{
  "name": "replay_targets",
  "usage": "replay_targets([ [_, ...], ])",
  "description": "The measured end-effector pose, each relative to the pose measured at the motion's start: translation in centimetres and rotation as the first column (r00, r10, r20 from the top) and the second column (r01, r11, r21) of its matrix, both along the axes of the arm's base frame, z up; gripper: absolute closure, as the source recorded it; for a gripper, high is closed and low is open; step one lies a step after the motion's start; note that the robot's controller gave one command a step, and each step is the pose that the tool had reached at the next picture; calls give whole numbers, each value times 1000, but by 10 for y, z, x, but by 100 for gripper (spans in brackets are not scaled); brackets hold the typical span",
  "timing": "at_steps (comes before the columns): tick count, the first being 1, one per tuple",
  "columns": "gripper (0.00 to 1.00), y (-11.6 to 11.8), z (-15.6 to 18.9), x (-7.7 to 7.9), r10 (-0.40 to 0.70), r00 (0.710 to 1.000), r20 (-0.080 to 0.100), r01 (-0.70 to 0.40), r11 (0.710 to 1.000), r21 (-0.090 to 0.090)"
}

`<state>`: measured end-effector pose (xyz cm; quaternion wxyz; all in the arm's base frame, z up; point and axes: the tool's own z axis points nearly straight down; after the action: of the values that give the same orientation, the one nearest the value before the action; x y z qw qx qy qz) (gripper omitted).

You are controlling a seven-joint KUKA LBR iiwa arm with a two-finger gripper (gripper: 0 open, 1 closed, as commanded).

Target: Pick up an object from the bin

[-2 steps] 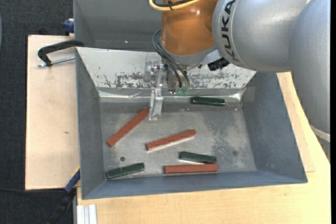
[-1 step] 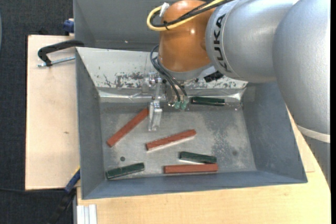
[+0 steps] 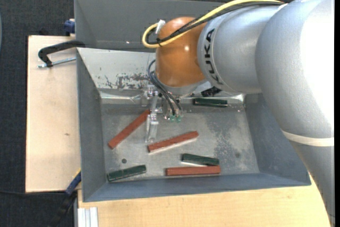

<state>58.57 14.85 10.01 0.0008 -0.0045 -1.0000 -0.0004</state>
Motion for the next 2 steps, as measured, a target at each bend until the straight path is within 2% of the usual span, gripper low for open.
replay_targets([
  [1,100,-5,-29,-4,30,1000,2,-30,1000,1],
  [2,100,-5,-29,-4,30,1000,2,-30,1000,1],
])
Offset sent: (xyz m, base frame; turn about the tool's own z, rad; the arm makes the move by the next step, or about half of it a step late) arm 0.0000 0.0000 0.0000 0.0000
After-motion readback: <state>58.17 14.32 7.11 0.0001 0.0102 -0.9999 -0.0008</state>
